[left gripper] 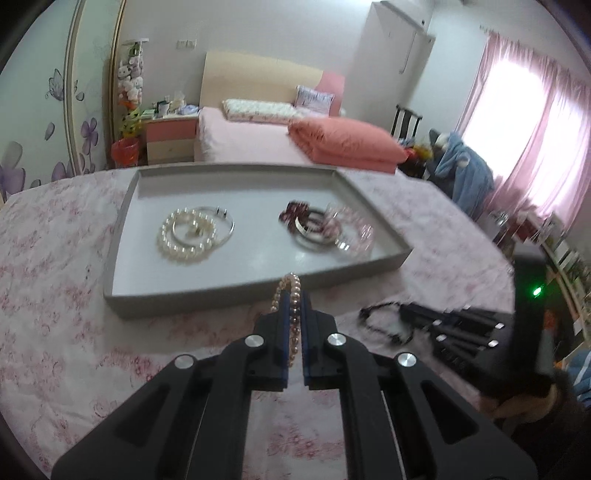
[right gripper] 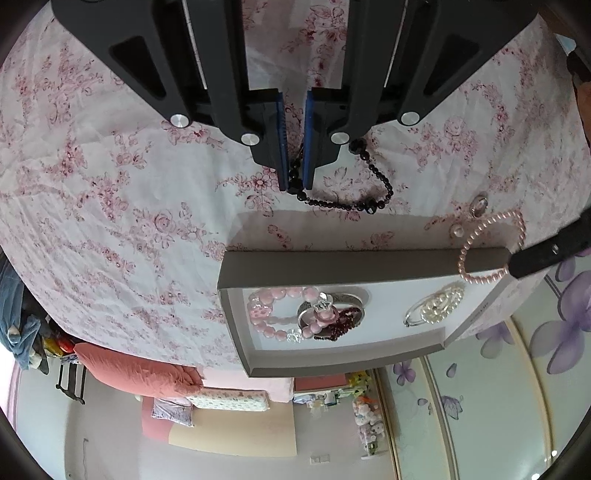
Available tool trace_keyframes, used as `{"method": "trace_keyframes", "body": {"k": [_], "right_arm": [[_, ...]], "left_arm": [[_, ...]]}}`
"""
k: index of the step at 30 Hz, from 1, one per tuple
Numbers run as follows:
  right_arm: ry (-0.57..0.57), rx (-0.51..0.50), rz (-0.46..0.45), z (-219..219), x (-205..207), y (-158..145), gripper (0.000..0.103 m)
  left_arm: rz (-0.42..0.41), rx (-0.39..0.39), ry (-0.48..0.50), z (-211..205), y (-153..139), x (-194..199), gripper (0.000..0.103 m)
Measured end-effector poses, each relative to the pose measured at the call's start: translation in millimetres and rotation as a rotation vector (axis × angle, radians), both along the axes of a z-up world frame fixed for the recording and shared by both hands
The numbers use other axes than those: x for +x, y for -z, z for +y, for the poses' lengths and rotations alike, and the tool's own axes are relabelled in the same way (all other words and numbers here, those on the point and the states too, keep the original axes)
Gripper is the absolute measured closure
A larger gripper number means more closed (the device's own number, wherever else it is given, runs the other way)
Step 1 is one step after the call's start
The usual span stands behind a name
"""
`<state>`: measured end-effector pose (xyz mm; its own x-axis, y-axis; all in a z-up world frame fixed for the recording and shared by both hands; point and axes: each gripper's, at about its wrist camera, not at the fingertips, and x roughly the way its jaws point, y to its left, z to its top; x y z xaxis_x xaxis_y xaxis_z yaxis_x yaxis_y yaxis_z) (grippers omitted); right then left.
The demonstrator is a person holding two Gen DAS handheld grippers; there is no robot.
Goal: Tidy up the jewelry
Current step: 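Lift the black bead and pink pearl bracelets and carry both over the tray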
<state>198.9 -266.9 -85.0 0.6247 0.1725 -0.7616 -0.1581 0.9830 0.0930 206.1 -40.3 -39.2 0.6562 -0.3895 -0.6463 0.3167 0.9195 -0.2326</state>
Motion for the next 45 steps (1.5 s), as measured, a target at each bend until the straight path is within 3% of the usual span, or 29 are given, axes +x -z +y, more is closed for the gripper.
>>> {"method": "trace_keyframes", "body": {"k": [9, 28, 37, 45], "right_arm": [[-0.024, 0.038, -0.071, 6, -9, -19, 0.097], [0.006, 0.199, -0.327, 10, -37, -96, 0.097], [0.014, 0.159, -0.464, 25, -52, -123, 0.097], [0.019, 0.108, -0.553, 37, -60, -137, 0.097]], "left_arm": [[-0.064, -0.025, -0.044, 18, -25, -11, 0.097], [-0.230, 0.060, -0.246, 43, -66, -48, 0.097], [-0.326, 0.153, -0.308, 30, -77, -69, 0.097], [-0.336, 0.177, -0.353, 27, -76, -69, 0.097]]}}
